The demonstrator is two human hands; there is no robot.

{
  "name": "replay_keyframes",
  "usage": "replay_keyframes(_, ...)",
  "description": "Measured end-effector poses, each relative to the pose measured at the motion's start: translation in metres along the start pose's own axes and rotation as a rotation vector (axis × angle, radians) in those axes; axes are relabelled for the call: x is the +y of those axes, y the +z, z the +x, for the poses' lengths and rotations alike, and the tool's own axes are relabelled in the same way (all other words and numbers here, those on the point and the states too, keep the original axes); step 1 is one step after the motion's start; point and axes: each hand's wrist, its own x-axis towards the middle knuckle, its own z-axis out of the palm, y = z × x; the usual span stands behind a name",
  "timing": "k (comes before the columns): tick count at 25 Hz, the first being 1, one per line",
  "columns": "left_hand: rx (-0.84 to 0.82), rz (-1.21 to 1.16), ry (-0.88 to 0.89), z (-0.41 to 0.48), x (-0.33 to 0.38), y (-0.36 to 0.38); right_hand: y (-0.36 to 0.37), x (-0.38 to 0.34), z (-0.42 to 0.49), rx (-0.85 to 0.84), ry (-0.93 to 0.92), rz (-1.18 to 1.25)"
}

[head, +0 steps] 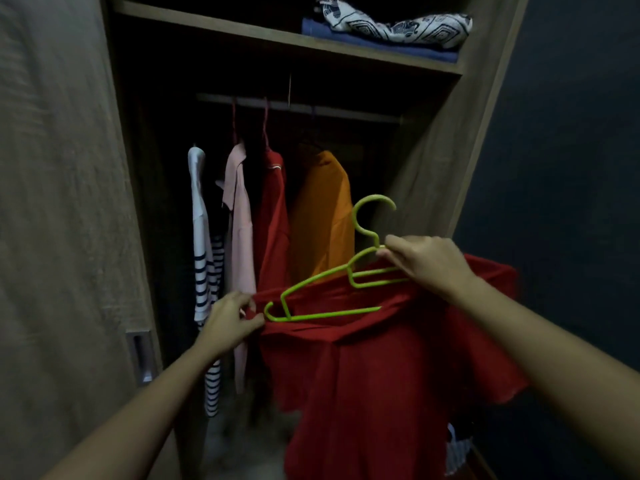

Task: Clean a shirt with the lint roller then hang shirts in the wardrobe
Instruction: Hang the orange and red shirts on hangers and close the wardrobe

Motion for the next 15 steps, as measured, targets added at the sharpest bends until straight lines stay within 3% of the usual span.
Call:
replay_keyframes(4,0.257,-0.106,0.062,0.006,0.055,-0.002,0.010,-0.021,0.003,-0.044,0.119,-0.020)
replay_keyframes(6,0.228,-0.071,0.339,-0.001,0.084,-0.005,0.008,-0.027,0.006,-0.019,0.254,0.082)
replay_keyframes(9,0.085,0.250,0.802,-0.014,0.098,-0.011,0.000,-0.029,0.009,0.026,0.387,0.300)
replay_keyframes(10,0.166,0.301,0.822,-0.014,0.094,-0.016,-0.004,-0.027,0.009,0.048,0.390,0.338)
replay_keyframes(11,0.285,0.261,0.726,-0.013,0.090,-0.024,-0.007,-0.024,0.008,0.074,0.386,0.360)
replay_keyframes(13,0.447,0.152,0.407,-0.008,0.083,-0.045,-0.011,-0.023,0.007,0.156,0.378,0.385)
replay_keyframes(15,0.341,0.208,0.325,0.002,0.076,-0.057,-0.012,-0.029,0.011,0.201,0.355,0.401)
